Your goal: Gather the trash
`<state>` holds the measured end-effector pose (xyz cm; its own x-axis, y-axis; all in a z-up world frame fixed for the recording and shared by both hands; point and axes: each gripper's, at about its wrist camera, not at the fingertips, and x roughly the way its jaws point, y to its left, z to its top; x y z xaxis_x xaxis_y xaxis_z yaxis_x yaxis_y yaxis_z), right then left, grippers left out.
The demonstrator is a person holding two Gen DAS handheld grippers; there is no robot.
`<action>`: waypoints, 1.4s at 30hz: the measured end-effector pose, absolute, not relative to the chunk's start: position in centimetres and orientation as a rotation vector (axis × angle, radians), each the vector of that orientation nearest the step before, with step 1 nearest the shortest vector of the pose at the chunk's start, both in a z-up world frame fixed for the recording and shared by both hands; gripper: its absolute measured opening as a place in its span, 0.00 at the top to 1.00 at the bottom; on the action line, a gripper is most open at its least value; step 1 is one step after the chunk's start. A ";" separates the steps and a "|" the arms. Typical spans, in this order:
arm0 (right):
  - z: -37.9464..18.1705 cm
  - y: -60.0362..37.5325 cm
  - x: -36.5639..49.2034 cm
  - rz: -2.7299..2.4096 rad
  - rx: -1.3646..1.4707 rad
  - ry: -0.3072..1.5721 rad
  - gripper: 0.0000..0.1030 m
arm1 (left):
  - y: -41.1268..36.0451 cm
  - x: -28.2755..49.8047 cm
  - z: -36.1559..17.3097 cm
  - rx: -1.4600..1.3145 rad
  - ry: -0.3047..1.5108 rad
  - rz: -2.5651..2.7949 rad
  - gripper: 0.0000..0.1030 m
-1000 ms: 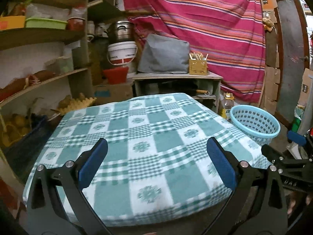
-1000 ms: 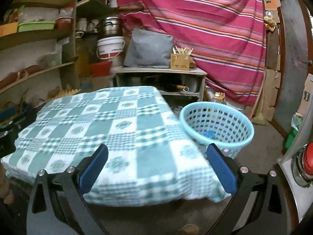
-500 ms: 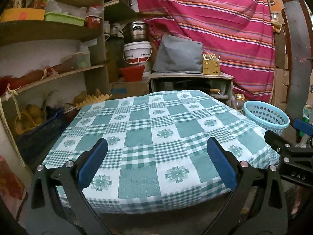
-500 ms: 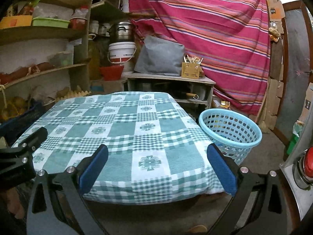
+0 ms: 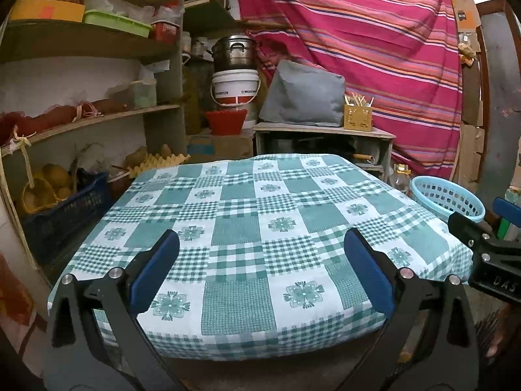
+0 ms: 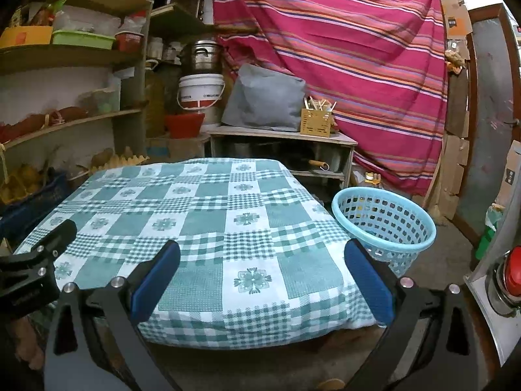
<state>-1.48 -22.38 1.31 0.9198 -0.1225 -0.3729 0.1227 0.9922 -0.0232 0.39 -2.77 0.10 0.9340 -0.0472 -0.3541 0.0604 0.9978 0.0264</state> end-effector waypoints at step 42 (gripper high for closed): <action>1.5 -22.4 -1.3 -0.155 -0.027 0.371 0.05 | -2.3 0.6 0.0 0.031 0.358 -0.027 0.05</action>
